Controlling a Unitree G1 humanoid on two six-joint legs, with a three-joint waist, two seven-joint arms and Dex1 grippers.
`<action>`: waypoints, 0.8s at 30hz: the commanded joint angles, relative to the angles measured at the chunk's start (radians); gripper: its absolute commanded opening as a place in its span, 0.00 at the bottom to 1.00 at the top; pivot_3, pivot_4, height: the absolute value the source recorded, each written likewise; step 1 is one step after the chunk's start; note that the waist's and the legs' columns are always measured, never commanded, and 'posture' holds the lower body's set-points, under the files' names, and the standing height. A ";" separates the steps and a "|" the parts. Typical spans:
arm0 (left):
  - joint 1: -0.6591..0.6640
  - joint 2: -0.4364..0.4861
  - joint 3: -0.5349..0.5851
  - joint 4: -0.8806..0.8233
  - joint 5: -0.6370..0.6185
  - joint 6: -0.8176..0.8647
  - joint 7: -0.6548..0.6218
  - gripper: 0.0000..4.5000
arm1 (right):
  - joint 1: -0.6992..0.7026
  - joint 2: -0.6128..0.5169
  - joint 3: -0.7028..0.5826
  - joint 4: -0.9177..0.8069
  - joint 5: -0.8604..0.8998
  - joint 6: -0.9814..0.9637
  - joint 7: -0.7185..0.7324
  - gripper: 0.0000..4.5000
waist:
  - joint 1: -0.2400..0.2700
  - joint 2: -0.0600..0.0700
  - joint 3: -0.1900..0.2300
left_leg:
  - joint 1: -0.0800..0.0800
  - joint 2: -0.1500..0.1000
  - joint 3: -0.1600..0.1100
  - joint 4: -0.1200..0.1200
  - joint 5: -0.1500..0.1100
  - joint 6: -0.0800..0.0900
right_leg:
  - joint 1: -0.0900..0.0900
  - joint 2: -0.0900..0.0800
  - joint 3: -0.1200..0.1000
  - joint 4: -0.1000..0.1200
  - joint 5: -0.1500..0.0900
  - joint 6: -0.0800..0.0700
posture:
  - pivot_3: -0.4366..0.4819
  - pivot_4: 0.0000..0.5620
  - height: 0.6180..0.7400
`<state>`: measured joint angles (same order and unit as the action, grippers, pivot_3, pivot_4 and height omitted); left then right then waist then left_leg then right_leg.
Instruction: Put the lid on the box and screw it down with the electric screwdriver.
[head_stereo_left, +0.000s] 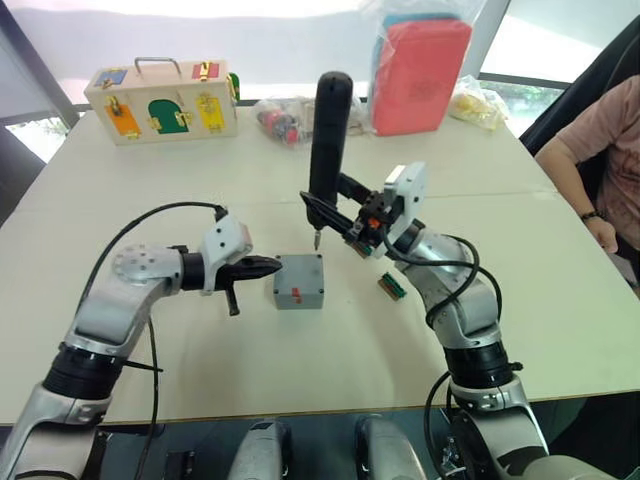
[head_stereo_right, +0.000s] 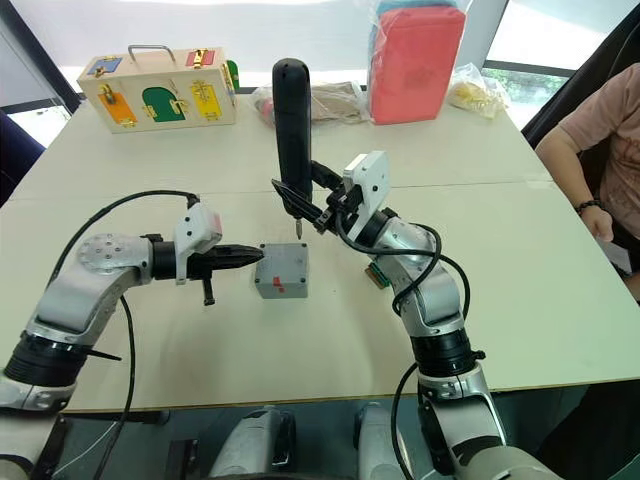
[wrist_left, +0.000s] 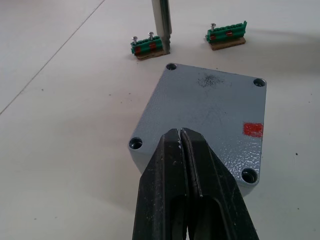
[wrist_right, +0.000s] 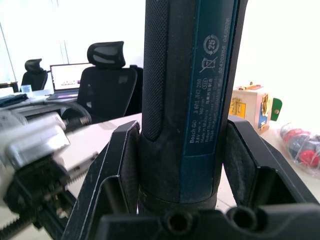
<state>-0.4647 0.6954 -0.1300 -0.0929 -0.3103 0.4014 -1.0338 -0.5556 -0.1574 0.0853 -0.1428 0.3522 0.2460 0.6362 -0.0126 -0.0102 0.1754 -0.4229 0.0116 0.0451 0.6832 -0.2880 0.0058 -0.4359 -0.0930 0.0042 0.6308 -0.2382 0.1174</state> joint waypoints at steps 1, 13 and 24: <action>-0.027 -0.028 -0.018 0.021 0.024 -0.042 -0.004 0.00 | -0.001 0.010 0.009 -0.051 -0.003 -0.038 -0.009 0.42 | -0.001 0.000 0.000 | 0.000 0.000 0.000 0.000 0.000 0.000 | 0.000 0.000 0.000 0.000 0.000 0.000 | 0.48 0.27 0.92; -0.039 -0.065 -0.051 0.079 0.070 -0.085 -0.022 0.00 | 0.018 0.003 0.008 -0.042 -0.008 -0.038 -0.014 0.42 | -0.001 0.000 0.000 | 0.000 0.000 0.000 0.000 0.000 0.000 | 0.000 0.000 0.000 0.000 0.000 0.000 | 0.48 0.27 0.92; -0.022 -0.058 -0.057 0.051 0.066 -0.068 -0.038 0.00 | 0.008 -0.001 0.000 0.008 -0.027 -0.068 -0.017 0.42 | -0.001 0.000 0.000 | 0.002 0.000 0.000 0.000 0.000 0.000 | 0.002 0.000 0.000 0.000 0.000 0.000 | 0.48 0.27 0.92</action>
<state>-0.5033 0.6283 -0.1747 -0.0307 -0.2509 0.3230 -1.0640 -0.5193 -0.1601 0.0993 -0.1141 0.3250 0.2075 0.6242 -0.0135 -0.0103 0.1752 -0.4202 0.0116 0.0448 0.6832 -0.2882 0.0063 -0.4332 -0.0930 0.0041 0.6308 -0.2382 0.1175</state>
